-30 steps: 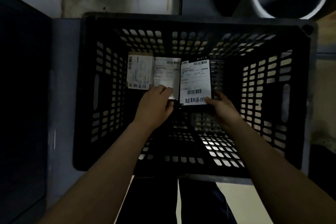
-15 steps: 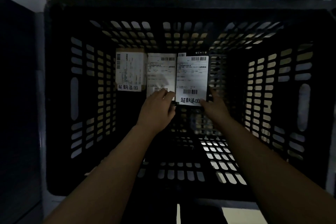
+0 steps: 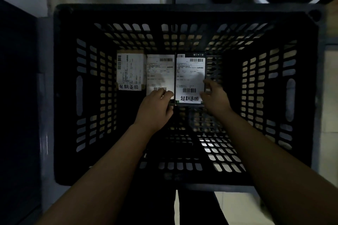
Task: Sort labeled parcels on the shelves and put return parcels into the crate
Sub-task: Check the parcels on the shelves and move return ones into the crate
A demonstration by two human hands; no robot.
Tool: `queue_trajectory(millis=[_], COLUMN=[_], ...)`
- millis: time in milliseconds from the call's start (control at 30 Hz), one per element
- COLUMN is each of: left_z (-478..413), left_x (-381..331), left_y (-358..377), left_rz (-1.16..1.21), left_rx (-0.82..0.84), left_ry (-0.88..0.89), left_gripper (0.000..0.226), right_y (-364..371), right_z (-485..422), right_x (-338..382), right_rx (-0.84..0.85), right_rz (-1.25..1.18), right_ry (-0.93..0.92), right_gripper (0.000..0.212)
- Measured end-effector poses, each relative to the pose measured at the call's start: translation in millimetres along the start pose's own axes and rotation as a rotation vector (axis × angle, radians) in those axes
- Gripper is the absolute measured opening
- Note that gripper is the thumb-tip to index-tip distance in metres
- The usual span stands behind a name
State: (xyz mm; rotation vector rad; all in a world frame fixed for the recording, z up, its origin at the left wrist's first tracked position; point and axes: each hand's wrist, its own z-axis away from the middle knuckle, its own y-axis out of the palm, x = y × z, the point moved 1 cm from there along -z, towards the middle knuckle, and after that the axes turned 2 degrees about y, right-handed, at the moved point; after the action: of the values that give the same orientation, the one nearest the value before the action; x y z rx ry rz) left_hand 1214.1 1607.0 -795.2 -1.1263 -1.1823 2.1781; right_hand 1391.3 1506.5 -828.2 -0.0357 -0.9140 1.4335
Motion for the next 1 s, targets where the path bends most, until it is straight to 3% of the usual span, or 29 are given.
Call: queue_trajectory(millis=[167, 400, 667, 800, 1000], left_z=[10.1, 42.3, 114.5, 155.8, 224.8], left_x=[-16.3, -54.1, -95.4, -100.2, -107.6], left_y=[-42.1, -155.9, -290.1, -327.7, -339.9], left_rz=[-0.047, -0.151, -0.313, -0.351, -0.361], left_rx=[-0.027, -0.089, -0.315, -0.438, -0.594], left_ry=[0.064, 0.153, 0.218, 0.154, -0.089], left_gripper=[0.034, 0.037, 0.037, 0.038, 0.034], right_y=[-26.6, -85.2, -143.9, -153.1, -138.0], right_z=[45.6, 143.7, 253.6, 290.5, 331.6], right_x=[36.6, 111.5, 211.6, 254.5, 299.9], right_rx=[0.005, -0.036, -0.184, -0.187, -0.063], right_rz=[0.152, 0.299, 0.567, 0.619, 0.737], right_ry=[-0.213, -0.370, -0.672, -0.886, -1.172], right_gripper=[0.042, 0.044, 0.040, 0.039, 0.038])
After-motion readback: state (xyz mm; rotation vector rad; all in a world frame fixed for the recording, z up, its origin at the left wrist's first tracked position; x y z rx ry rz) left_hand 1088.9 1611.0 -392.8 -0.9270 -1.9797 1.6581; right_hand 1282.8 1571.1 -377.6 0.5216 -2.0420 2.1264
